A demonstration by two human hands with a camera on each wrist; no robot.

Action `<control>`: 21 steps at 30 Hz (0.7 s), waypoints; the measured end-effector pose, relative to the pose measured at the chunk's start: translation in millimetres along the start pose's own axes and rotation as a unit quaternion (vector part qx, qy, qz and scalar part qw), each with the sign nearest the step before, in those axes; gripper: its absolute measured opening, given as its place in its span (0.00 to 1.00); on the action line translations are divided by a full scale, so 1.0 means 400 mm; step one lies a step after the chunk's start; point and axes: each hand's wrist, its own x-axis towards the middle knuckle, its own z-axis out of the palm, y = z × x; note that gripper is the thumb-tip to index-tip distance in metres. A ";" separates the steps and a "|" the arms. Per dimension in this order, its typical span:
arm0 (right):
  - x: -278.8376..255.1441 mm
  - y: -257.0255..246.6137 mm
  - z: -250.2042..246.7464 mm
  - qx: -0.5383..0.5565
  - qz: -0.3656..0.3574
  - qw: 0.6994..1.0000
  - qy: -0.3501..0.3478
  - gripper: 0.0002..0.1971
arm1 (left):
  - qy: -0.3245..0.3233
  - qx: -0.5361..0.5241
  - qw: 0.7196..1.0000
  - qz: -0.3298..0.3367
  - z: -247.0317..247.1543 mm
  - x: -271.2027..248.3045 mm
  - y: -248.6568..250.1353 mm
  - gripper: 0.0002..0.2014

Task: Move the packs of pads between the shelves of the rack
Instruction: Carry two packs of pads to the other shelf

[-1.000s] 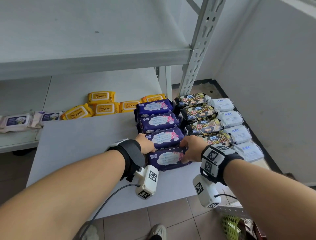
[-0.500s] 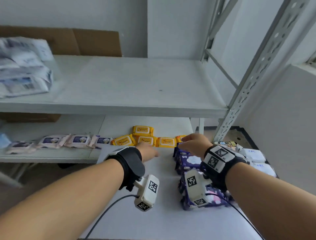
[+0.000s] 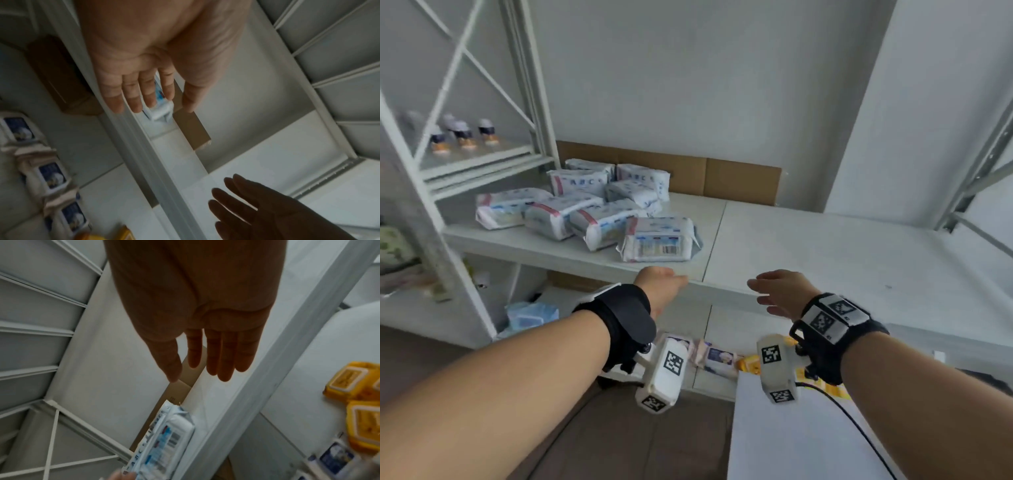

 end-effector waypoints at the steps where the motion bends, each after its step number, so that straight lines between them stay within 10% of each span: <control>1: 0.010 -0.029 0.049 0.010 0.008 1.000 -0.004 0.22 | 0.002 0.000 1.000 -0.007 -0.058 0.017 -0.003 0.25; 10: 0.114 -0.201 0.272 -0.038 0.079 0.996 0.014 0.16 | 0.013 -0.051 0.996 -0.074 -0.385 0.153 0.006 0.20; 15: 0.209 -0.234 0.302 -0.047 0.096 0.992 0.062 0.29 | 0.001 -0.089 0.990 -0.106 -0.449 0.253 0.010 0.37; 21: 0.385 -0.273 0.317 -0.041 0.112 0.991 0.066 0.35 | 0.031 -0.088 0.992 -0.087 -0.486 0.453 0.063 0.29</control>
